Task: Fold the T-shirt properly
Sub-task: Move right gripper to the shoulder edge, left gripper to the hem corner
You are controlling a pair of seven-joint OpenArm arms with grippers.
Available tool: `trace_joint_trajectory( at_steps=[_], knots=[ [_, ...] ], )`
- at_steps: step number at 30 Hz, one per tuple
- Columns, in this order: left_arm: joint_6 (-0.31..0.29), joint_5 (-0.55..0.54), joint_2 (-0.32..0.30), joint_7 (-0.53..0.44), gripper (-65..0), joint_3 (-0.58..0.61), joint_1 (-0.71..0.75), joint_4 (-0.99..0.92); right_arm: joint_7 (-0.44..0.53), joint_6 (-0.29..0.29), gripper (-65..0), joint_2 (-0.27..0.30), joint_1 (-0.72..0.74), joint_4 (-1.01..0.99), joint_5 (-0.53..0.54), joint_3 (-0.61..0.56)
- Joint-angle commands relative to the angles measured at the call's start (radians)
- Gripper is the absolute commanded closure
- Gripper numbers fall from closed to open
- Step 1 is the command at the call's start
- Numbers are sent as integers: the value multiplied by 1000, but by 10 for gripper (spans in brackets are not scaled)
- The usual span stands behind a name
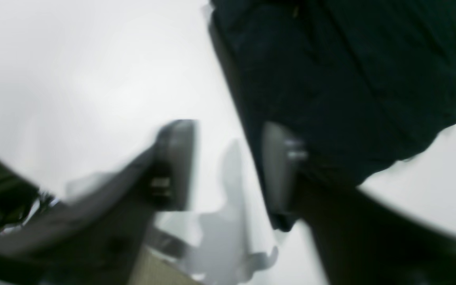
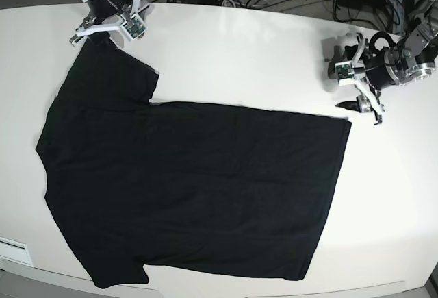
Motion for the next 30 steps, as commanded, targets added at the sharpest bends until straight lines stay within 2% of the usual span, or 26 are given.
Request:
trace_joint_trajectory(
  at_steps=[1, 4, 11, 17, 22, 25, 26, 27, 29, 30],
  knots=[
    [8, 50, -23, 24, -403, 29, -38, -16, 15, -7, -408, 6, -4, 16, 0, 3],
    [42, 166, -23, -24, -403, 147, -143, -77, 15, -26, -407, 5, -3, 16, 2, 3],
    [41, 340, -26, -76, -389, 455, -381, -243, 3, -39, -407, 5, -3, 16, 2, 3],
    [41, 360, -19, -103, -389, 673, -531, -314, 3, -46, -407, 5, -3, 16, 2, 3],
    [42, 360, 18, -101, -376, 749, -594, -334, 4, -64, -407, 5, -3, 16, -2, 3],
    [80, 357, 48, -76, -325, 747, -593, -334, 4, -73, -407, 5, -3, 16, -2, 3],
    [84, 346, 58, -60, -289, 747, -593, -334, 4, -76, -407, 5, -3, 16, -2, 3],
    [84, 331, 68, -42, -231, 747, -593, -334, 4, -84, -407, 6, -2, 16, -2, 3],
    [84, 306, 82, -9, -52, 747, -593, -331, 4, -102, -407, 6, -2, 16, -2, 3],
    [84, 295, 85, 7, 0, 747, -593, -330, 4, -117, -407, 5, 0, 16, -2, 3]
  ],
)
